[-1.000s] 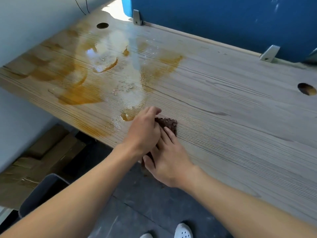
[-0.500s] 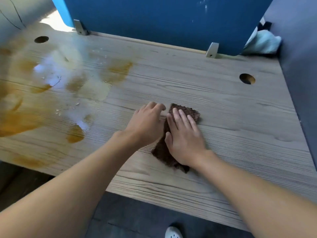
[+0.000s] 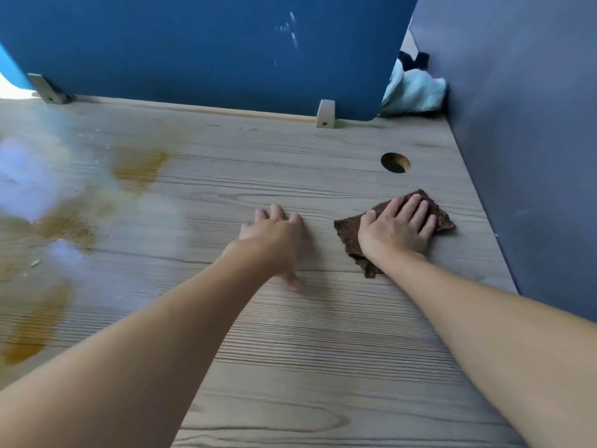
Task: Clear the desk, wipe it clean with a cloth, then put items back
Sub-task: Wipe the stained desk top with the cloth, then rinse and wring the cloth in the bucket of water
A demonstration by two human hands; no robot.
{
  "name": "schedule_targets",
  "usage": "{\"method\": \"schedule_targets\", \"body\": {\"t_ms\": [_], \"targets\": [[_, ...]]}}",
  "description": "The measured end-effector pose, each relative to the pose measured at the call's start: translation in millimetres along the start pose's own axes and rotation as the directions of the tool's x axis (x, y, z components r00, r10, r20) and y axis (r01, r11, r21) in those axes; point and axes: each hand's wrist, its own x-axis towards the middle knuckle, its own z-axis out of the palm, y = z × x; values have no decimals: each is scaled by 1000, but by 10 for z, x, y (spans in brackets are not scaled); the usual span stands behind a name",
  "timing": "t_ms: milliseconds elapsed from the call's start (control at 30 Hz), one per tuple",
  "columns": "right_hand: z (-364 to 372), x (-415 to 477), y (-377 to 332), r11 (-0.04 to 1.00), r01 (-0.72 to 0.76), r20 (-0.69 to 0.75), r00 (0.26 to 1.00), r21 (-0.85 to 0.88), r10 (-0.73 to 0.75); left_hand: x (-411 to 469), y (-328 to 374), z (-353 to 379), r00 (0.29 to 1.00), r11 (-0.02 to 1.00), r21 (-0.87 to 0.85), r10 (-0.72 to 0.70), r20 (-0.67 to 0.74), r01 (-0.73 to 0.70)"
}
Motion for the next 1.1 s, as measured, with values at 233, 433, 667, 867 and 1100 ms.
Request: {"method": "schedule_targets", "body": {"t_ms": [233,433,667,867,1100], "targets": [[146,-397,-682,831,556,-61,830,7,-554,-5,-97,-15,999,994,-104,18,-35,-22],[153,-831,-781,623,722,-150,681,299,-717,-235,-312,-41,998,847,-529,65,6,-52],[-98,-1871,-1640,435,643,-198,675,630,-711,-975,-1299,104,824,285,-958,-541,-165,-5],[-206,-3439,-2583,231,548,-122,531,804,-838,-2117,-2638,605,584,240,-971,-785,-206,-20],[494,-5332,-3678,90,650,-84,232,755,-969,-3783,-4095,1736,317,131,-990,-942,-109,49]]}}
